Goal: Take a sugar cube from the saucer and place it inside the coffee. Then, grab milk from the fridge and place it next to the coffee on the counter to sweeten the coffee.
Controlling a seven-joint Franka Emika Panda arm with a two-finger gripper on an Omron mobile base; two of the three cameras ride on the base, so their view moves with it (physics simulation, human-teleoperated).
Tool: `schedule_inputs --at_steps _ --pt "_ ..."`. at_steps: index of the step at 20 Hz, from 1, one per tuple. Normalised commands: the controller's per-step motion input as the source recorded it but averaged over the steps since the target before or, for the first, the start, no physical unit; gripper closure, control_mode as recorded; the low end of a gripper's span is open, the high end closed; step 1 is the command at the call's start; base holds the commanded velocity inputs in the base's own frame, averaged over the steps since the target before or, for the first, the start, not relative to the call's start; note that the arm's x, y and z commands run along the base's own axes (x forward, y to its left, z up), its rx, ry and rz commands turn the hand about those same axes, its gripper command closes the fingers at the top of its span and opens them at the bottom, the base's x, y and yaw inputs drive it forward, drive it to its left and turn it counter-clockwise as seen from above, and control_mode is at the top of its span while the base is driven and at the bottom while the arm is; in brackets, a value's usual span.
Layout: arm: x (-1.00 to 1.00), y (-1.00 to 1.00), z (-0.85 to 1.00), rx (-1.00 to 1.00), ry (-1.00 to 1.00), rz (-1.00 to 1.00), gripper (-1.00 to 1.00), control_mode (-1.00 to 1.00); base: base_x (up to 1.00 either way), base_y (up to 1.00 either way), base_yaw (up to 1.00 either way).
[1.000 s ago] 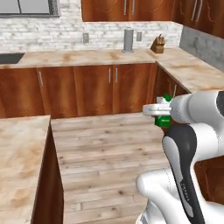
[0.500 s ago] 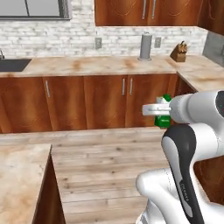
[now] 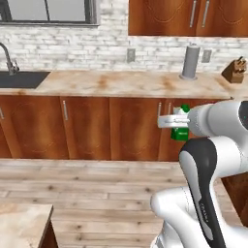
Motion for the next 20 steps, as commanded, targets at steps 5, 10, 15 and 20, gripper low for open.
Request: schedule_inputs --at_steps 5,10,15,20 --pt "0.0 0.0 0.0 0.0 0.0 0.0 1.0 1.0 1.0 -0.13 0.32" --pt "0.0 0.0 0.0 0.0 0.0 0.0 1.0 1.0 1.0 -0.01 0.33" --pt "0.0 0.0 0.0 0.0 0.0 0.0 1.0 1.0 1.0 0.32 0.32" --pt "0.0 0.0 0.0 0.0 0.0 0.0 1.0 1.0 1.0 0.98 0.28"
